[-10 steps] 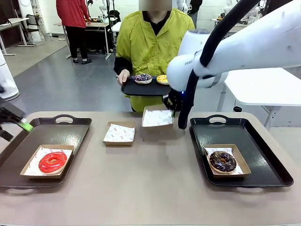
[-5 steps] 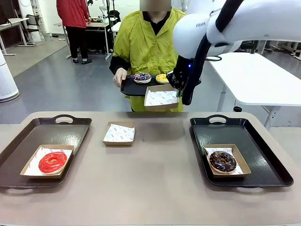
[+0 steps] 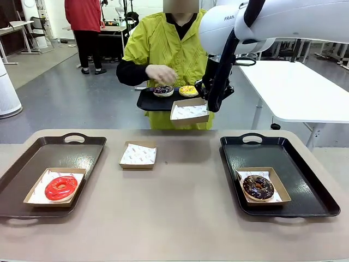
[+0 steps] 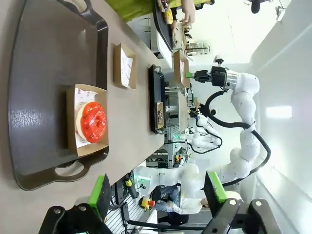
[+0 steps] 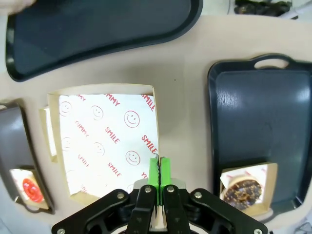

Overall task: Individually package the donuts and arrange them on the tray.
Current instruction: Place the picked Paper togo box on the Handle tray while simultaneously picking up another Paper togo box from the table with the other hand.

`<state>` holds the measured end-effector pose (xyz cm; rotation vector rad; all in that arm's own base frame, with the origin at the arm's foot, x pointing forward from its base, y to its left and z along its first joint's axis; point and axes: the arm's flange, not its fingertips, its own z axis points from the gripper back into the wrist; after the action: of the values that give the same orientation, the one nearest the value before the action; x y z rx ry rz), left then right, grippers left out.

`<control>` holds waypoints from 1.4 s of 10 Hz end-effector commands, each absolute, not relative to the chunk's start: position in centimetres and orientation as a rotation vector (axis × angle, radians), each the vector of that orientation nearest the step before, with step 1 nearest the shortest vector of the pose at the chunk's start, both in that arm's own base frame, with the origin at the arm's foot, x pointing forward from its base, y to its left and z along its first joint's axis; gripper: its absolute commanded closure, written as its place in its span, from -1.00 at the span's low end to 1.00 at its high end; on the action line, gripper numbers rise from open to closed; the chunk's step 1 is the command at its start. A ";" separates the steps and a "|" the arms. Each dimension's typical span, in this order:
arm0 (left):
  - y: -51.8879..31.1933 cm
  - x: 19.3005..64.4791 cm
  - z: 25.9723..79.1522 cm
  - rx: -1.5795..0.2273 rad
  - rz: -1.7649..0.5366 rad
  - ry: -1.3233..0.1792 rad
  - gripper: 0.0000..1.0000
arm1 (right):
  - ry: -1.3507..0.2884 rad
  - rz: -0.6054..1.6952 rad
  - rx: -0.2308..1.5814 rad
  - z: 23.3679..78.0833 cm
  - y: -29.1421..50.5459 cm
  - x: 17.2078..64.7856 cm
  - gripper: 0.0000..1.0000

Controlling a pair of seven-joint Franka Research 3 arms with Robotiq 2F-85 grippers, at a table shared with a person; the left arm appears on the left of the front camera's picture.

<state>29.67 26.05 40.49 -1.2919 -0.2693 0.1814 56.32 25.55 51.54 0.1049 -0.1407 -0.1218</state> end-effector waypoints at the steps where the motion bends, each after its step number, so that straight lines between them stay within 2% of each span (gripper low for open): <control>1: 25.7 29.4 40.8 -1.300 0.172 -0.282 -1.00 | -0.129 -0.106 0.077 51.7 25.4 57.3 1.00; 14: 25.7 29.4 40.8 -1.300 0.172 -0.282 -1.00 | -0.141 -0.122 0.105 51.5 25.6 56.3 1.00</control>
<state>29.74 25.88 40.65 -1.2852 -0.2614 0.1791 56.54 25.73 51.47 0.1034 -0.1367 -0.1199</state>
